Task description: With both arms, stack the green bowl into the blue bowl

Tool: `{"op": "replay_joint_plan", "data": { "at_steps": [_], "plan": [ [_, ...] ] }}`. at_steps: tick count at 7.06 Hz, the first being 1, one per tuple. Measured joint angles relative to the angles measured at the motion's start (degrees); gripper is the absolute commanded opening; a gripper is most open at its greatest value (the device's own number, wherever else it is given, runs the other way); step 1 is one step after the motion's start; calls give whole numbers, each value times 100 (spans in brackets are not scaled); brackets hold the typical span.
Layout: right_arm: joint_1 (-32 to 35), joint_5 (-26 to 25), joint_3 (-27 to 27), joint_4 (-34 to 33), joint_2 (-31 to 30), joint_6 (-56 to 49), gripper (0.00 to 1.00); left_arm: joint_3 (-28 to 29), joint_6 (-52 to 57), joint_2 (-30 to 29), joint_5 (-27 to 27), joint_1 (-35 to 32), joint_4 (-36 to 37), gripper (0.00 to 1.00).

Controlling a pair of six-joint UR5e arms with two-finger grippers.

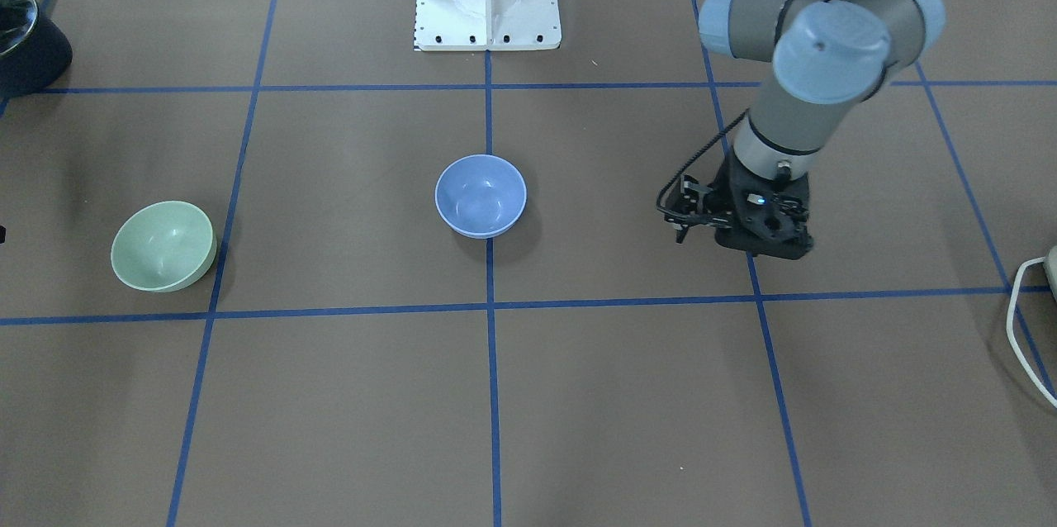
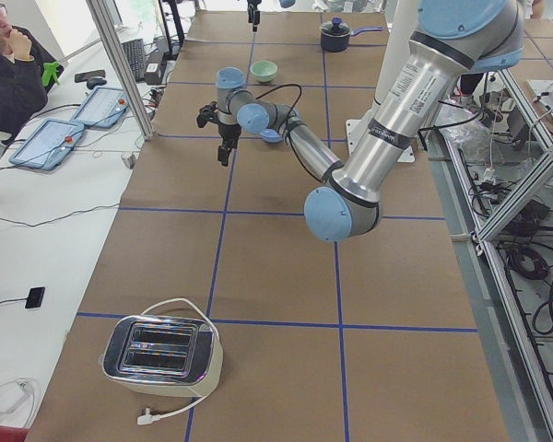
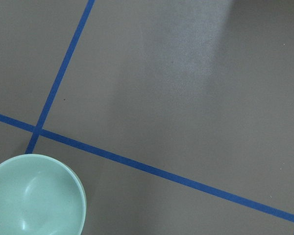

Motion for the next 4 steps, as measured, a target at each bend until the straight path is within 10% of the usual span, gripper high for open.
{"op": "replay_joint_plan", "data": {
  "at_steps": [4],
  "plan": [
    [8, 26, 43, 2, -148, 1, 100, 146, 3152, 1490, -983, -2083, 314, 98]
  ]
}}
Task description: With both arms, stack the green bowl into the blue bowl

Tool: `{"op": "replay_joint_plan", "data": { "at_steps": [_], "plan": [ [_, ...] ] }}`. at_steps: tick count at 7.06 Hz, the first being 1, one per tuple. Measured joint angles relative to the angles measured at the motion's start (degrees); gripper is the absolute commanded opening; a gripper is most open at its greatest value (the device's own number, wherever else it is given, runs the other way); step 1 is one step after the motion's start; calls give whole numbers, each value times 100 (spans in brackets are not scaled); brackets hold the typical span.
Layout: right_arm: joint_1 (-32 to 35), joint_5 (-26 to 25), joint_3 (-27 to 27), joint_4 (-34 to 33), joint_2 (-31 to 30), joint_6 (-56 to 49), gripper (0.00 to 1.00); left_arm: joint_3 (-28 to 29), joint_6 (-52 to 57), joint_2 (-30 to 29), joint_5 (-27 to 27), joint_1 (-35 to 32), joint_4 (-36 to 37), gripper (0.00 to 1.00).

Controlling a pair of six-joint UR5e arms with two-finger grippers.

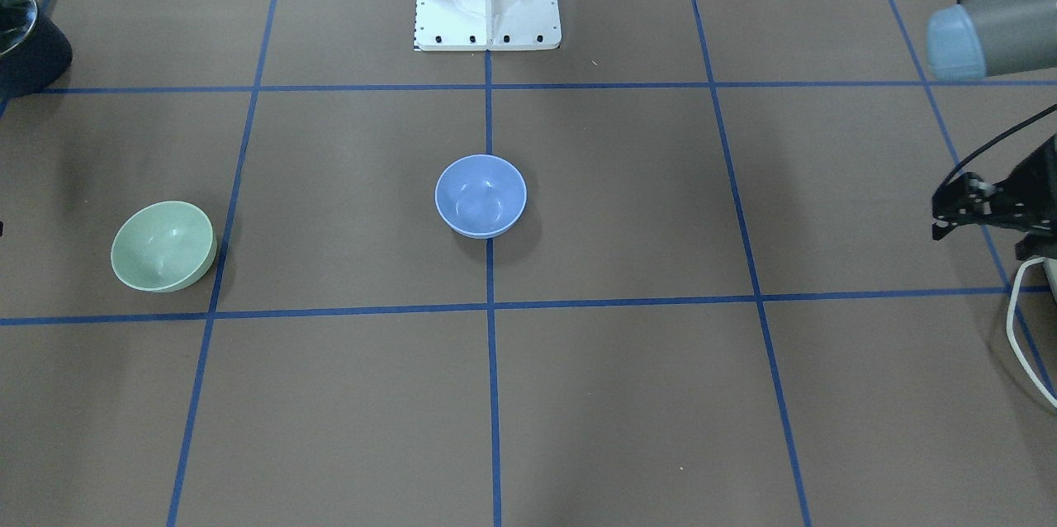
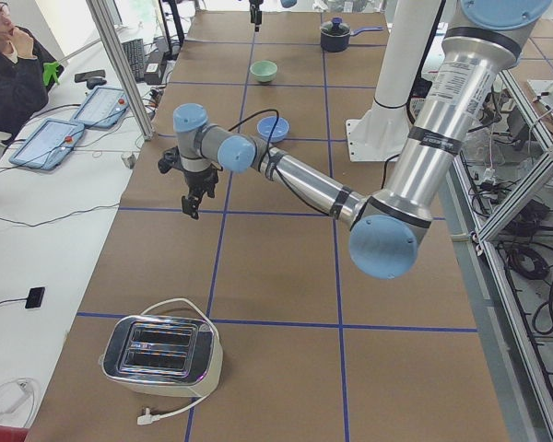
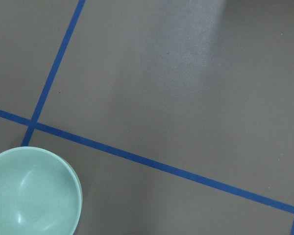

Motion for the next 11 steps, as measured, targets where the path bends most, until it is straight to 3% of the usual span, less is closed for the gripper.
{"op": "replay_joint_plan", "data": {
  "at_steps": [2, 4, 6, 8, 9, 10, 11],
  "plan": [
    [-2, 21, 12, 9, -63, 6, 100, 411, 1347, 629, -132, -905, -16, 98],
    [-54, -8, -134, 83, -145, -17, 100, 641, 1957, 1081, -316, -1491, -98, 98],
    [-412, -45, -612, 724, -133, 136, 99, 640, 2049, 1277, -428, -1612, -172, 98],
    [-1042, -258, -756, 1327, -5, 1094, 94, 630, 2053, 1300, -448, -1622, -183, 98],
    [-1386, -502, -761, 1510, 45, 1524, 81, 630, 2049, 1302, -449, -1623, -188, 98],
    [-1618, -668, -799, 1618, 63, 1714, 52, 630, 2045, 1319, -445, -1621, -192, 98],
    [-1735, -733, -857, 1689, 65, 1767, 6, 624, 2041, 1344, -443, -1617, -197, 98]
  ]
}}
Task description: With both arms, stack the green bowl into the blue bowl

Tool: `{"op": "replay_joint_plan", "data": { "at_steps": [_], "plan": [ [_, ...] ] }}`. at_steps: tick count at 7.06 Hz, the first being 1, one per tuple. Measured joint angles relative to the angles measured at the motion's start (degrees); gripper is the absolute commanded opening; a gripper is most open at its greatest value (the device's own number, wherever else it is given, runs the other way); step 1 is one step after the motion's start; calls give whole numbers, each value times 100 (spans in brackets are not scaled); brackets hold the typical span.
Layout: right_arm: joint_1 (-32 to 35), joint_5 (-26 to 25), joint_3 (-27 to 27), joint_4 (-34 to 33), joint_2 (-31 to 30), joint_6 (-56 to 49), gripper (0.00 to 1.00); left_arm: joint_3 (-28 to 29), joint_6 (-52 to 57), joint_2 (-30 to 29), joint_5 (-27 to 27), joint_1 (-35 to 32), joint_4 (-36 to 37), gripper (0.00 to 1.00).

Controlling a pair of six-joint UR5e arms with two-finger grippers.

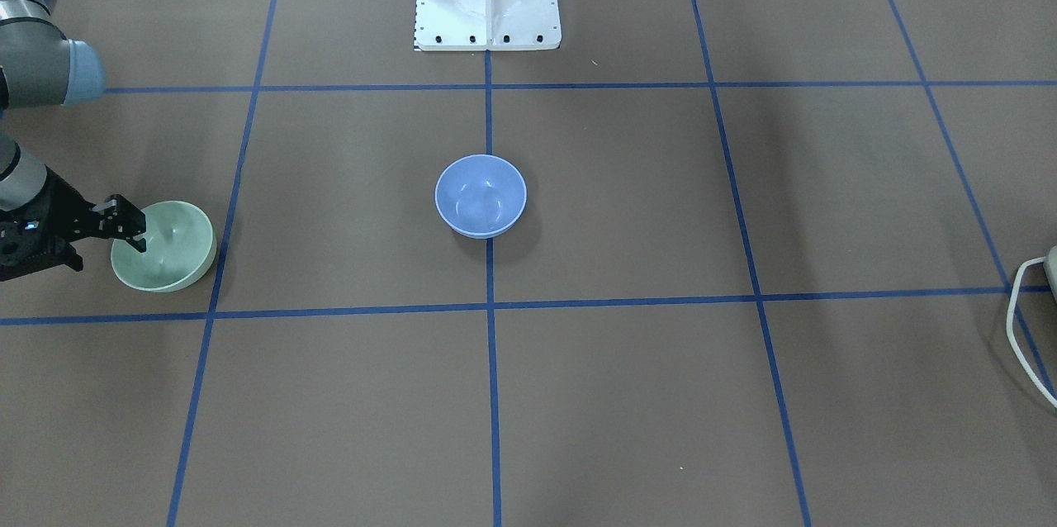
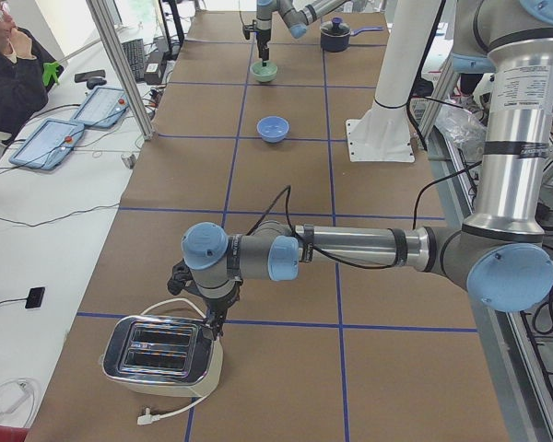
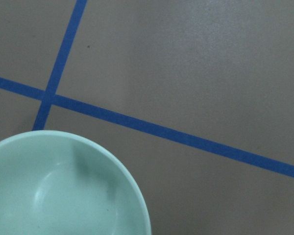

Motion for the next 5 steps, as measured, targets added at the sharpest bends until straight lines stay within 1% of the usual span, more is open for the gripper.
{"op": "replay_joint_plan", "data": {
  "at_steps": [1, 2, 5],
  "plan": [
    [-43, 3, -38, 46, 0, -8, 0, -5, -5, 14, 1, 1, -2, 98],
    [-51, 80, -33, 66, 3, -17, 0, -7, -9, 17, 1, 1, -3, 98],
    [148, 528, 0, 71, 17, -22, 0, -12, -16, 21, 1, 5, -3, 98]
  ]
}}
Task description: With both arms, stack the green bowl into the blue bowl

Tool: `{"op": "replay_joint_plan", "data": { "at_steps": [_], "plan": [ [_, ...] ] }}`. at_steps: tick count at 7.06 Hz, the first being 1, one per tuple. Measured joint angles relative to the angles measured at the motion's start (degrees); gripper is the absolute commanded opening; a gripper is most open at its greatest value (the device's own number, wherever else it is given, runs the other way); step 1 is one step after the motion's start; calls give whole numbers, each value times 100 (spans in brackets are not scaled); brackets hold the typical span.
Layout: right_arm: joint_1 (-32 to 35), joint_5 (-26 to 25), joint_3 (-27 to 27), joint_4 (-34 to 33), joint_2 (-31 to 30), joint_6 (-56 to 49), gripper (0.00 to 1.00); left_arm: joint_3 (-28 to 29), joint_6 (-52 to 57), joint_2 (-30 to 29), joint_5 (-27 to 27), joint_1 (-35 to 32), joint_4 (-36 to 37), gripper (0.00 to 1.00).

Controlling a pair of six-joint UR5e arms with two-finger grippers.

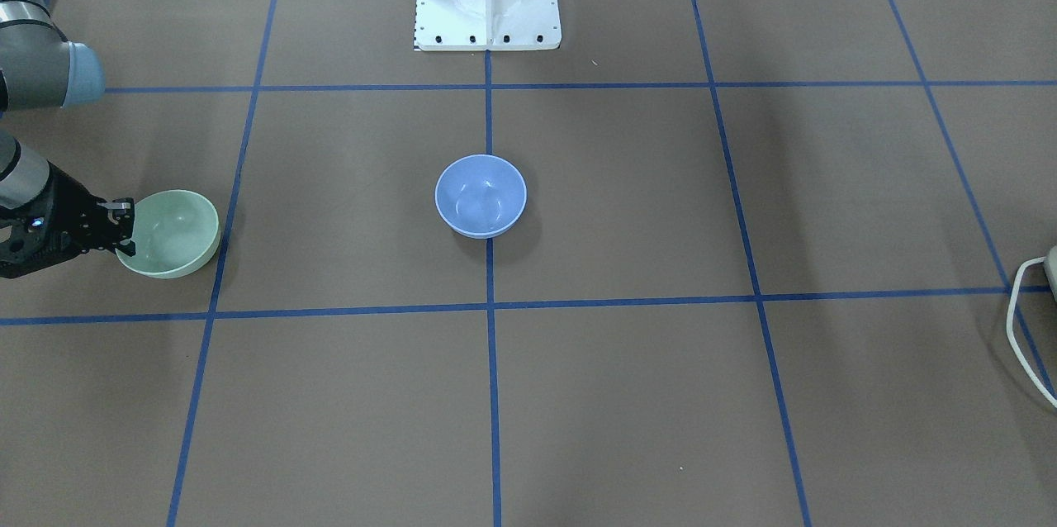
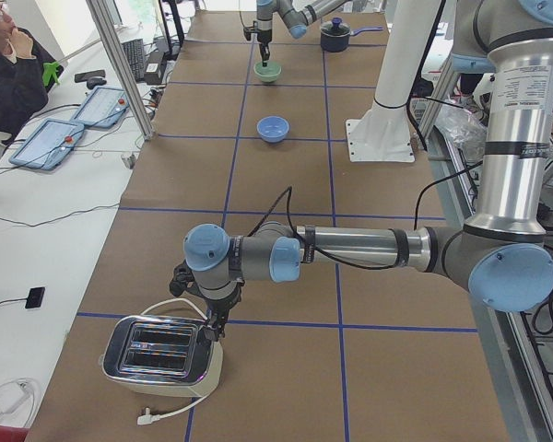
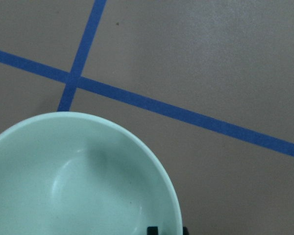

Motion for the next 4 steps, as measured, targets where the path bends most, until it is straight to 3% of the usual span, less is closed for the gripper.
{"op": "replay_joint_plan", "data": {
  "at_steps": [4],
  "plan": [
    [334, 457, 152, -5, 249, 501, 0, -28, 4, 0, -8, 0, 0, 98]
  ]
}}
